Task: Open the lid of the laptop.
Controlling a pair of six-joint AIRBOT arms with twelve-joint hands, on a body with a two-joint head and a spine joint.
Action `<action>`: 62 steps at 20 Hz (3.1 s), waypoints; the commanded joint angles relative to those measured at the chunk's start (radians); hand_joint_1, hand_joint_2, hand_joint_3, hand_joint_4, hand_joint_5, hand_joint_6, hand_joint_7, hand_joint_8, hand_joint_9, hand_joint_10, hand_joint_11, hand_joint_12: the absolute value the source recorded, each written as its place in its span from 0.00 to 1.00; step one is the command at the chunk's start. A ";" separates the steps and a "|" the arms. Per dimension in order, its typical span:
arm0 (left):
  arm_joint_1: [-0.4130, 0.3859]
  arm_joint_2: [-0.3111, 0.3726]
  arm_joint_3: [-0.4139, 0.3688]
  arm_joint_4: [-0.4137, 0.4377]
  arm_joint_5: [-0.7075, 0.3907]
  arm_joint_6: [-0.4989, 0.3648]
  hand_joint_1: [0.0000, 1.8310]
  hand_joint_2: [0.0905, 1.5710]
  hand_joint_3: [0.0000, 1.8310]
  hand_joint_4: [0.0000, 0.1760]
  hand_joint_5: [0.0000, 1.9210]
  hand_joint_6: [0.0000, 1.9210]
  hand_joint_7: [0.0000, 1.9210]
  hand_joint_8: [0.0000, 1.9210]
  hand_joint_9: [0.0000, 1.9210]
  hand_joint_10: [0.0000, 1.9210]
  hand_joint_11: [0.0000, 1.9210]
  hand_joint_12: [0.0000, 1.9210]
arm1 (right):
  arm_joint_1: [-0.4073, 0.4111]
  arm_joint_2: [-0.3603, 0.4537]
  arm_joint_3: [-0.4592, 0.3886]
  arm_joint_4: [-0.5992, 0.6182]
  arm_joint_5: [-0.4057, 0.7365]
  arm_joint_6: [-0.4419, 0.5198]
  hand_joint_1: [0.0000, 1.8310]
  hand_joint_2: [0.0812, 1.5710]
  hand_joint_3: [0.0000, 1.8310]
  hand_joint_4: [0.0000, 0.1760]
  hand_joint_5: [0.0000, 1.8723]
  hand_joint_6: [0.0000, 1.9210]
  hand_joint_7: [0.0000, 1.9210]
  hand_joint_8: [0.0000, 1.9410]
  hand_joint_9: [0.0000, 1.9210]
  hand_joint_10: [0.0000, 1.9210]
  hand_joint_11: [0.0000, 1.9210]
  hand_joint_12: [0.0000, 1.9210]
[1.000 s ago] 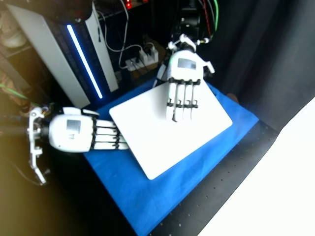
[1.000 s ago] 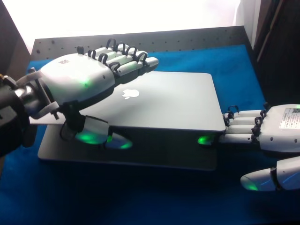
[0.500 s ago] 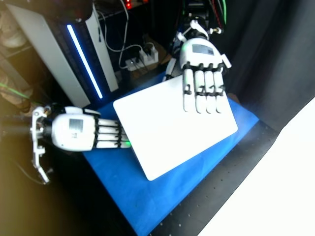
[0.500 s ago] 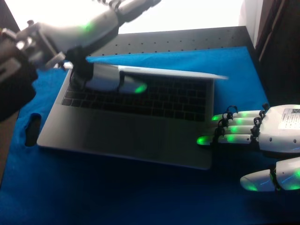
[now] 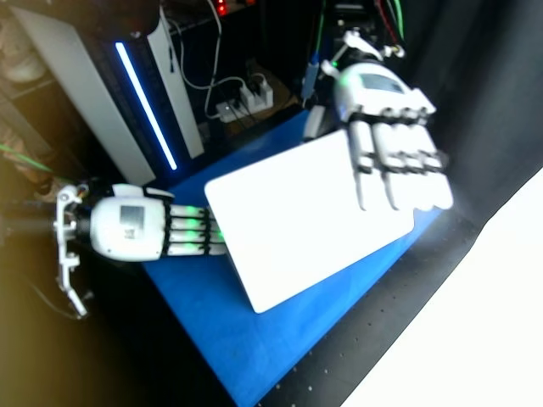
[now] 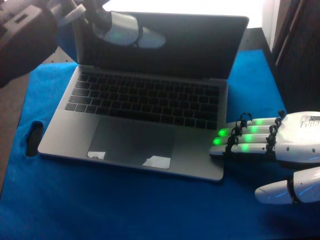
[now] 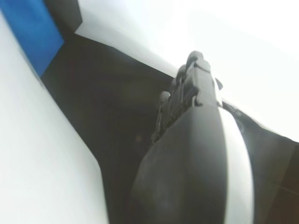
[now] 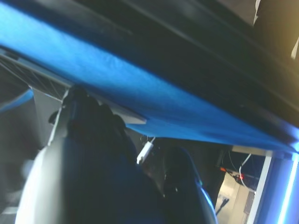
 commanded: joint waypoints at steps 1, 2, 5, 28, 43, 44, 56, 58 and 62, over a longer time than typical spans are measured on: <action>-0.012 -0.024 0.020 -0.031 -0.064 0.032 0.46 0.63 0.00 0.36 0.08 0.00 0.02 0.00 0.02 0.00 0.00 0.11 | 0.002 -0.016 0.002 0.007 0.041 0.007 0.01 0.88 0.00 0.00 0.00 0.00 0.00 0.00 0.00 0.00 0.00 0.00; -0.015 -0.050 0.052 -0.051 -0.040 0.040 0.46 0.62 0.00 0.34 0.02 0.00 0.00 0.00 0.00 0.00 0.00 0.02 | 0.002 -0.018 0.004 0.006 0.041 0.007 0.00 0.88 0.00 0.00 0.00 0.00 0.00 0.00 0.00 0.00 0.00 0.00; -0.041 -0.126 0.158 -0.073 0.063 0.040 0.43 0.62 0.00 0.00 0.00 0.00 0.00 0.00 0.00 0.00 0.00 0.00 | 0.002 -0.019 0.009 -0.001 0.042 0.007 0.00 0.88 0.00 0.00 0.00 0.00 0.00 0.00 0.00 0.00 0.00 0.00; -0.222 -0.417 0.623 -0.466 0.444 0.560 0.42 0.67 0.00 0.33 0.00 0.00 0.00 0.00 0.00 0.00 0.00 0.00 | 0.032 -0.046 0.044 -0.052 0.047 0.007 0.01 0.88 0.00 0.00 0.00 0.00 0.00 0.00 0.00 0.00 0.00 0.00; -0.233 -0.294 0.467 -0.392 0.383 0.561 0.40 0.65 0.00 0.00 0.00 0.00 0.00 0.00 0.00 0.00 0.00 0.00 | 0.047 -0.072 0.044 -0.082 0.052 0.007 0.00 0.87 0.00 0.00 0.01 0.00 0.00 0.00 0.00 0.00 0.00 0.00; -0.239 -0.268 0.422 -0.369 0.356 0.562 0.38 0.63 0.00 0.00 0.00 0.00 0.00 0.00 0.00 0.00 0.00 0.00 | 0.047 -0.072 0.042 -0.081 0.052 0.007 0.01 0.87 0.00 0.00 0.01 0.00 0.00 0.00 0.00 0.00 0.00 0.00; -0.176 0.039 -0.101 -0.068 -0.124 0.562 0.32 0.65 0.00 0.00 0.28 0.01 0.29 0.09 0.19 0.41 0.06 0.84 | 0.044 -0.042 0.023 0.099 0.088 0.007 0.00 0.86 0.00 0.00 0.00 0.00 0.00 0.00 0.00 0.00 0.00 0.00; -0.099 0.095 -0.181 -0.065 -0.227 0.553 0.48 0.63 0.00 0.00 0.18 0.00 0.22 0.01 0.19 0.20 0.04 0.73 | 0.038 -0.014 0.018 0.189 0.137 0.007 0.00 0.87 0.00 0.00 0.00 0.00 0.00 0.00 0.00 0.00 0.00 0.00; 0.031 0.151 -0.247 -0.060 -0.377 0.441 0.43 0.62 0.00 0.00 0.00 0.00 0.00 0.00 0.00 0.00 0.05 0.03 | 0.027 0.022 0.017 0.340 0.235 -0.004 0.00 0.87 0.00 0.00 0.00 0.00 0.00 0.00 0.00 0.00 0.00 0.00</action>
